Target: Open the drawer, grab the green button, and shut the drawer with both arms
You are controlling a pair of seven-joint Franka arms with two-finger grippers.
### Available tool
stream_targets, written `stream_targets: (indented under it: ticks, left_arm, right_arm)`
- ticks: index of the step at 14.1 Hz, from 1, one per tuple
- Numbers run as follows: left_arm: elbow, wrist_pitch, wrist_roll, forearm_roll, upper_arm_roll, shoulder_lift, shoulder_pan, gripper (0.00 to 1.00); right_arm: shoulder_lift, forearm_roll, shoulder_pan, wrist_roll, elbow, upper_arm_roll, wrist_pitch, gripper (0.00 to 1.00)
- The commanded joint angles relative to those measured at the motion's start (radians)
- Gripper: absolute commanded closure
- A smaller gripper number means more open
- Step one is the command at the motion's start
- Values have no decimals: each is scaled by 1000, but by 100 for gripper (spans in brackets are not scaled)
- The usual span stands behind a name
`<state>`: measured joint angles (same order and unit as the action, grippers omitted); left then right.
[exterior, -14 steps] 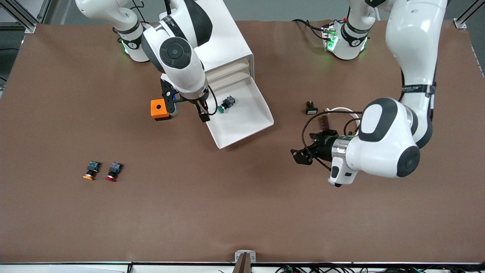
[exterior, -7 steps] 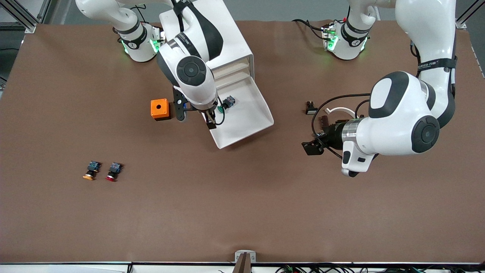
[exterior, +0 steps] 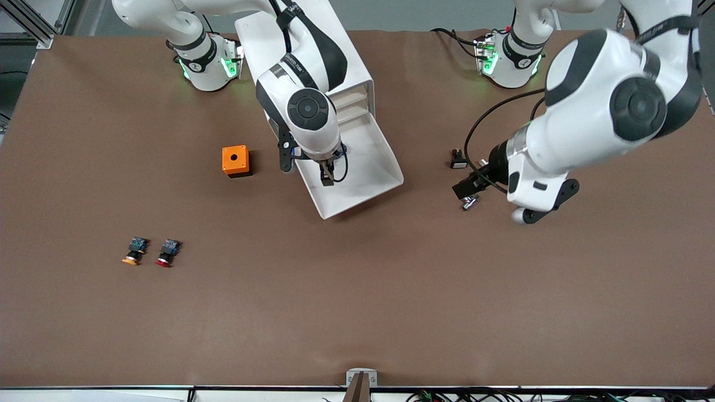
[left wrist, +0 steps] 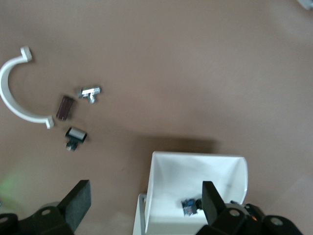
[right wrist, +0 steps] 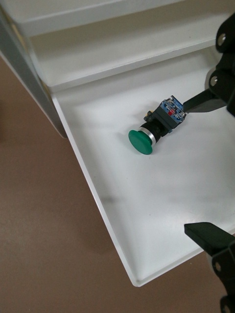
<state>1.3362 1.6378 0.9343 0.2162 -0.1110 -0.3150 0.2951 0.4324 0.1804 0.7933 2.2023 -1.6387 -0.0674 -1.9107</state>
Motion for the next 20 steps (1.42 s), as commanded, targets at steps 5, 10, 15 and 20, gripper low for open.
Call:
stream_targets:
  ticks: [5,10,15,20]
  left_arm:
    - [6,146,-58,-23,2,-28,-53,0]
    - [26,143,-60,-17,2,-61,-42,0]
    - [29,161,-68,-27,2,-125,-18,0]
    - [43,185,-48,-28,4,-137,-7,0]
  right_arm:
    - [55,51,0,102,23,-2,6,1]
    - [68,56,1,53,53,-2,-4,1]
    - [108,59,40,148,53,-2,-65,1]
    - [128,70,35,218,50,-2,-71,1]
